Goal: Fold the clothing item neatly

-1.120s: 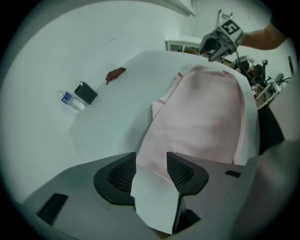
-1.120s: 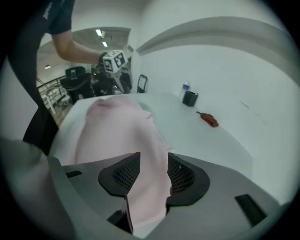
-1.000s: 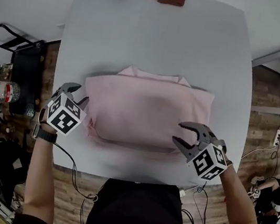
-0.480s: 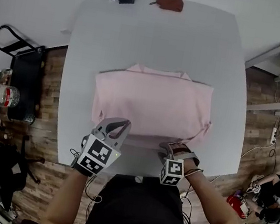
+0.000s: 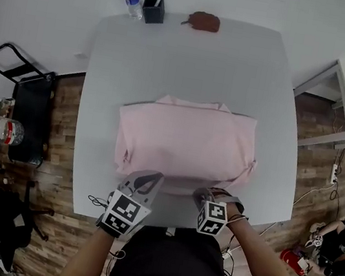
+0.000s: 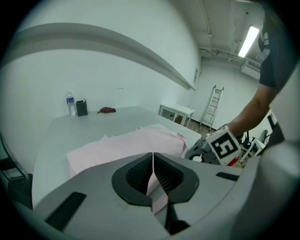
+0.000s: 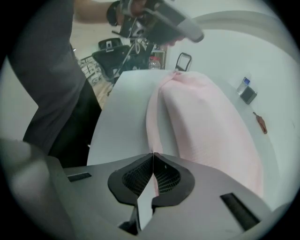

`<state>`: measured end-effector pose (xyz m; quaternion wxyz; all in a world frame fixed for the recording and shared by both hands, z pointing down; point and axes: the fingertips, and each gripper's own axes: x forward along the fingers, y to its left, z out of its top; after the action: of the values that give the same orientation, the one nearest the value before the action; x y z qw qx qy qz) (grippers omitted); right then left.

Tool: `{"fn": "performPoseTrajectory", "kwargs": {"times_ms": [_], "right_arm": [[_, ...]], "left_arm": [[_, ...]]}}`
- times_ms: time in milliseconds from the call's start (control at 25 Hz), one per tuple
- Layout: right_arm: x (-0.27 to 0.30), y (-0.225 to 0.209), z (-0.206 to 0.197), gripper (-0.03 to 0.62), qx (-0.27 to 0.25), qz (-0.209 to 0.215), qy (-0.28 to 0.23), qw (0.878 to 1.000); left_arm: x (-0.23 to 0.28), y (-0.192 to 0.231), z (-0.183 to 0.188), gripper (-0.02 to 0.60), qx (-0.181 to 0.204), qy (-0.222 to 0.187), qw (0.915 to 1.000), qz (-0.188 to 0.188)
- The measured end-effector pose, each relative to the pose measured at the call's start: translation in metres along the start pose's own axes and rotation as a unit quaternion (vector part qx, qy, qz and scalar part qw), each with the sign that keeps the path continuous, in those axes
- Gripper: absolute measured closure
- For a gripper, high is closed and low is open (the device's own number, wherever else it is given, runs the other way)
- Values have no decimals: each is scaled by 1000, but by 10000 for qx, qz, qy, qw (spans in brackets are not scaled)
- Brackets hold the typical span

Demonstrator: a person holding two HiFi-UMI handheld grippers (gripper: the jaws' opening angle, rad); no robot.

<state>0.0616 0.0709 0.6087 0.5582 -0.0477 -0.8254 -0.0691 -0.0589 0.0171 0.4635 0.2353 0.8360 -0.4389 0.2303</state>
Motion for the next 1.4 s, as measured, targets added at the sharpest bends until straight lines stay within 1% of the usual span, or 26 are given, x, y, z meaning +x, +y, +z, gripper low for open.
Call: {"fn": "performPoseTrajectory", "kwargs": {"times_ms": [120,200,240,320,360,400,440,480,520,560,640,680,720,760,840,920,1120,1240,1400], "right_arm": [[-40,-40,37,576,418,-295,-727,9960],[-62,-82,51,576,884,-584,-1158,9876],[-67,-105,52,576,1140,-738,-1266,9826],[-68,-142,40,569,1488,-976,-1156,9772],[-70,-153,34,497,1572,-1072,-1054,9761],[-76,-159,31,470,1674,-1171,-1059,9732],[-86,-162,33,470,1847,-1264,-1211,9671],[-97,-163,39,470,2091,-1336,-1490,9572],[-109,-163,48,471,2381,-1382,-1845,9435],[-121,-163,58,476,2694,-1400,-2227,9264],[-141,-163,77,533,3287,-1366,-2894,8886],[-149,-164,84,548,3507,-1337,-3130,8725],[-156,-165,91,559,3661,-1310,-3304,8600],[-163,-165,98,563,3759,-1288,-3436,8509],[-176,-164,109,571,3853,-1274,-3618,8393],[-187,-162,117,579,3875,-1276,-3725,8335],[-200,-157,126,580,3832,-1268,-3774,8335],[-205,-160,128,580,3808,-1354,-3808,8316],[-207,-162,130,580,3764,-1419,-3795,8332]], "left_arm": [[-7,6,3,569,-105,-137,9998,47],[-11,12,9,569,-234,-313,9992,78],[-12,15,13,569,-367,-448,9983,81],[-12,23,22,568,-824,-785,9935,22],[-10,24,27,568,-1071,-904,9901,-70],[-7,23,30,568,-1242,-948,9875,-212],[-4,20,35,568,-1300,-947,9863,-372],[-2,16,40,569,-1261,-947,9863,-491],[0,13,47,569,-1166,-962,9871,-530],[2,11,53,572,-1068,-977,9882,-505],[6,9,65,572,-983,-957,9897,-403],[9,9,70,572,-976,-922,9903,-357],[11,9,75,572,-984,-886,9907,-311],[12,9,79,572,-1017,-860,9907,-266],[11,8,87,574,-1132,-874,9895,-209],[6,6,95,575,-1167,-958,9884,-182],[4,-1,105,575,-1119,-1037,9882,-154],[3,-2,108,575,-1115,-1086,9877,-128],[0,3,110,575,-1119,-1172,9868,-21]]}}
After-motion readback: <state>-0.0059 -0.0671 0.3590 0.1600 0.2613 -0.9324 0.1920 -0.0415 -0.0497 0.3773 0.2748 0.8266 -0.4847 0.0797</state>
